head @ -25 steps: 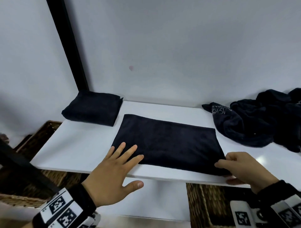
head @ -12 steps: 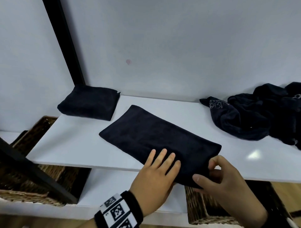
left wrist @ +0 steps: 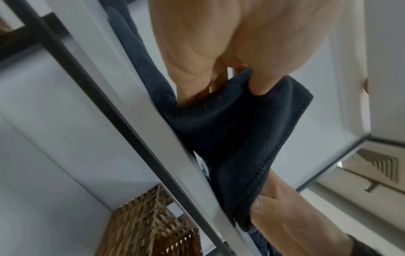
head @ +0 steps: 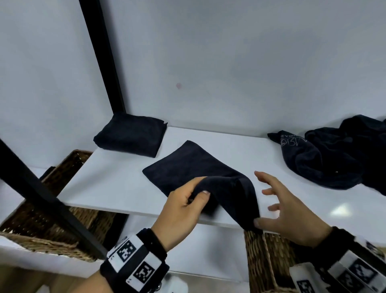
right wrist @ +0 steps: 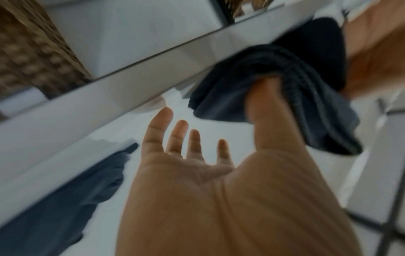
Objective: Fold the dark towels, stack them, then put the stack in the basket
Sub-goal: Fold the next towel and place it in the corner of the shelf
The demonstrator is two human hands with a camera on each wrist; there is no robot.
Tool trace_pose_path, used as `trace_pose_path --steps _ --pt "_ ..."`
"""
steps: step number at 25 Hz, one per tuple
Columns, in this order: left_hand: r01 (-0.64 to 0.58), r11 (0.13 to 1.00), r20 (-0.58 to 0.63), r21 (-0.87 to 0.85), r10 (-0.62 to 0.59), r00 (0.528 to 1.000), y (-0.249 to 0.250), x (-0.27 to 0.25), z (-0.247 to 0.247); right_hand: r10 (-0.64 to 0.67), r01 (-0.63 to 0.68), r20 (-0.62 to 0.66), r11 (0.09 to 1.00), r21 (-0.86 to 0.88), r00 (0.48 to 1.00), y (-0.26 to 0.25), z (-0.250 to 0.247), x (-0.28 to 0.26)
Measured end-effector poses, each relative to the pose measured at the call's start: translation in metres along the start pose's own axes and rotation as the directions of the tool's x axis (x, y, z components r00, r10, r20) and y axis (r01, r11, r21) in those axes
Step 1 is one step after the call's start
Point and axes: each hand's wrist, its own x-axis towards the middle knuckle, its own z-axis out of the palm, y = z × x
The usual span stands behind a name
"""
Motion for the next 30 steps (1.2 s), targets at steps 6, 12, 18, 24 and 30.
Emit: trace_pose_path --steps 6,12,18,24,30 --pt "-0.011 1.0 -0.013 0.016 0.012 1.0 0.003 -0.008 -0.002 -0.207 0.184 -0.123 0.967 -0.176 0.971 -0.044 0.061 -0.003" --pt "0.062 0.998 0.011 -0.009 -0.062 0.998 0.003 -0.009 -0.004 -0.274 0.207 -0.197 0.93 -0.305 0.941 -0.029 0.024 0.013" --pt "0.293 0.899 0.028 -0.325 -0.301 0.953 -0.005 -0.008 -0.023 -0.213 0.22 -0.08 0.97 0.099 0.974 -0.055 -0.034 0.067" --pt "0.417 0.833 -0.152 -0.363 -0.494 0.856 0.005 0.009 -0.054 -0.052 0.037 0.038 0.941 0.335 0.998 -0.078 0.026 0.168" --pt "0.587 0.806 -0.322 -0.078 -0.577 0.75 -0.022 0.035 -0.082 0.159 -0.25 0.267 0.901 0.355 0.951 -0.049 0.028 0.209"
